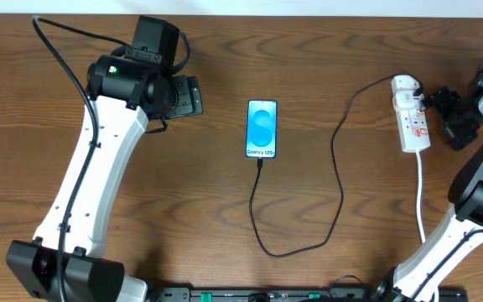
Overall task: Plug charger to phone and switch on socket
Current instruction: 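Move the right gripper over the white power strip's switch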
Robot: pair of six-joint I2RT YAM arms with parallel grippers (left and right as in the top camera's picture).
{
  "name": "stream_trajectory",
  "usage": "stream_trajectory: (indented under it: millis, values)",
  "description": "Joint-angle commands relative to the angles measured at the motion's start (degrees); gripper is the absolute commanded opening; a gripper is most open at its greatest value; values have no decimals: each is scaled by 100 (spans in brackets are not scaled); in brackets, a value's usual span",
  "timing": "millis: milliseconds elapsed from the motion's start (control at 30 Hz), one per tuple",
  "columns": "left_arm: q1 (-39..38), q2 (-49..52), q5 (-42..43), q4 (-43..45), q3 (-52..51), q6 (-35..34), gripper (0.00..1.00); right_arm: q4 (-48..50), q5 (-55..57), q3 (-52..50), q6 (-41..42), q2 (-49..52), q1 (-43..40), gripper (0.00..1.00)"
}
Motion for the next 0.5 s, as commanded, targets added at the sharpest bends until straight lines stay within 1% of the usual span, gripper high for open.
stream_trajectory:
  millis: [0,367,467]
  values:
    - [28,-63,-70,-20,15,74,88,129,-17,-170,149,55,26,99]
    - [28,-66,-70,-20,15,74,88,-15,-317,-177,144,55,31,99]
    - [28,-66,-70,-20,15,76,87,-28,-319,-184,2,55,33,99]
